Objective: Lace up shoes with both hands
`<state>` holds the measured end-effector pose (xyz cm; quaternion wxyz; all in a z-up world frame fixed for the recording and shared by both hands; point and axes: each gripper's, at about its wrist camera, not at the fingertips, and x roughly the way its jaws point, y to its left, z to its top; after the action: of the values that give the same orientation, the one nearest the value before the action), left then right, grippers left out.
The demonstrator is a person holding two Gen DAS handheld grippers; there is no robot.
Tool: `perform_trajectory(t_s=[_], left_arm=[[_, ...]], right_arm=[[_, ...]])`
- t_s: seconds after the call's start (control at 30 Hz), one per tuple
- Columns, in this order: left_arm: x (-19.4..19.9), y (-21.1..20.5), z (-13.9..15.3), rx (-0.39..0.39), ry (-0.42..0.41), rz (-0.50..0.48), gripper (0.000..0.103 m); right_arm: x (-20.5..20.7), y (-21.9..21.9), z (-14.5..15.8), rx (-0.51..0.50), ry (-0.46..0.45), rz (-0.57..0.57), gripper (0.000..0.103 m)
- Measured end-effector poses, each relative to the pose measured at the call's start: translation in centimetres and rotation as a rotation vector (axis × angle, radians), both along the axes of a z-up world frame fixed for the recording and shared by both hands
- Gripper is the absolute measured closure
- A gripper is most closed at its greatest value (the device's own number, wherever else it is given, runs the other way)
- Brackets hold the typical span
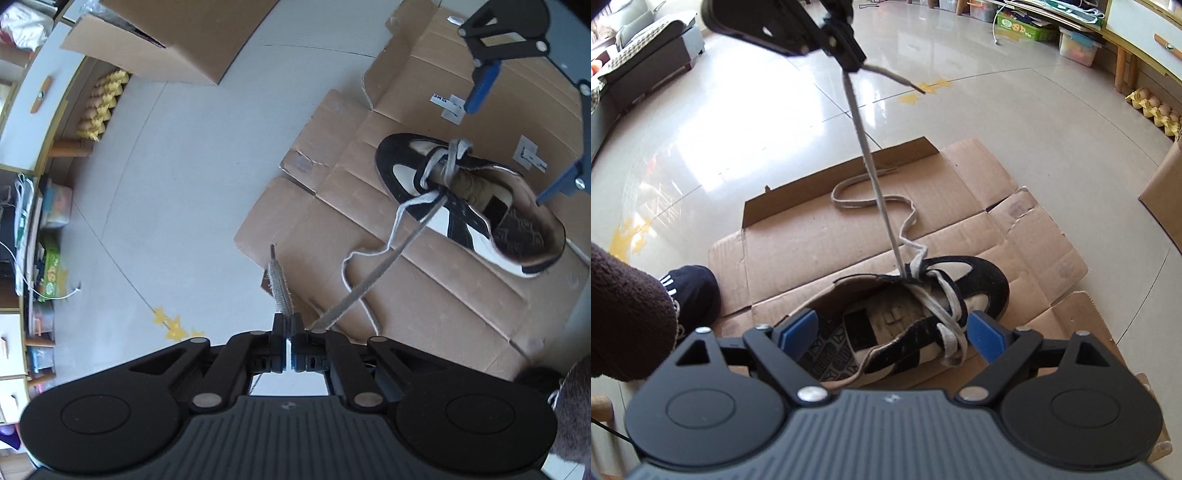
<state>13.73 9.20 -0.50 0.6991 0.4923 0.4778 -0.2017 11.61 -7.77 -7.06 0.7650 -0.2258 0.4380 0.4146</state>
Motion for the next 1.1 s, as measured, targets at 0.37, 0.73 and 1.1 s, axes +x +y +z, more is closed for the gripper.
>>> perform_trajectory(t_s=[0.37,0.73,1.1], left_arm=[[0.3,2.3,2.4,0.022,-0.040,0.078,0.103],[-2.5,-2.3,-4.8,-0.154,0.128,-0.200,0.066],[-2.1,-6.7,-11.6,-0.249,0.215,-0.331,0.078]], right_arm=[[-1.1,0.8,-0.8,-0.007,0.020,0.046,0.013],[-0.5,-0.6,-1.7,-0.026,0.042,-0.009,0.012],[-0.8,-0.2,-2.0,-0.020,0.042,0.004,0.013]])
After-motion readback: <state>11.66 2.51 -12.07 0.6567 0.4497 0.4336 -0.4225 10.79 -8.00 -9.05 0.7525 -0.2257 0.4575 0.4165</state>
